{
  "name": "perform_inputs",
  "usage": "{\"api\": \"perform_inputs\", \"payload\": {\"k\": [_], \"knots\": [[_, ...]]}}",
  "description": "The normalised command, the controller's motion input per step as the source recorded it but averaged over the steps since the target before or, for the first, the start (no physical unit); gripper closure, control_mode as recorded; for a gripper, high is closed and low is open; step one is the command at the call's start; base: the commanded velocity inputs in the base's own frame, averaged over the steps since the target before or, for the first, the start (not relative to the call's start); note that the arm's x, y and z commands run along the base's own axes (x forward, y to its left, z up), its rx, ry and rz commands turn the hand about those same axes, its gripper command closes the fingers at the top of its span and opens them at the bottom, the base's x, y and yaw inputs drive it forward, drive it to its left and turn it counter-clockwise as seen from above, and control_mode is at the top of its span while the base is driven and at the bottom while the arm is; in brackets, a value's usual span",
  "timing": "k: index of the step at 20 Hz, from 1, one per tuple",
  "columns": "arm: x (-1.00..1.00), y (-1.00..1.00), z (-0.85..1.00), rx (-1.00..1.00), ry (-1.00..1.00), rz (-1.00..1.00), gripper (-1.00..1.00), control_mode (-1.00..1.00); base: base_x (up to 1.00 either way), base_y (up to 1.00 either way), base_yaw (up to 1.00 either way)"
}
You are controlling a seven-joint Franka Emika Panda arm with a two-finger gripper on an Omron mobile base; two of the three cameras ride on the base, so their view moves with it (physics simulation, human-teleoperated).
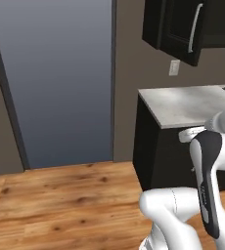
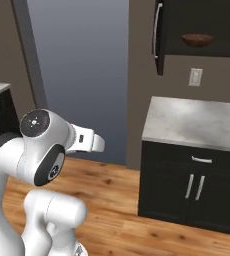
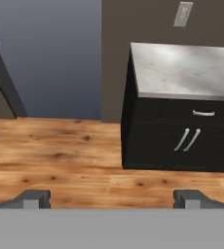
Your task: Take the smaller bowl and place it next to the appetizer plate on the dining counter , and place the larger bowl next to the plate with cooked food.
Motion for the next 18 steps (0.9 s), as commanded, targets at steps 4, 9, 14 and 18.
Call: {"api": "perform_inputs", "payload": {"k": [4,9,14,18], "knots": [[0.00,0.00,0.00,0.00,0.00,0.00,-1.00,1.00,0.39,-0.61,-0.12],[0.00,0.00,0.00,0.00,0.00,0.00,-1.00,1.00,0.55,-0.40,-0.20],[0.00,0.00,0.00,0.00,0.00,0.00,-1.00,1.00,0.80,-0.28,-0.23],[0.00,0.00,0.00,0.00,0.00,0.00,-1.00,1.00,0.58,-0.40,-0.25]]}}
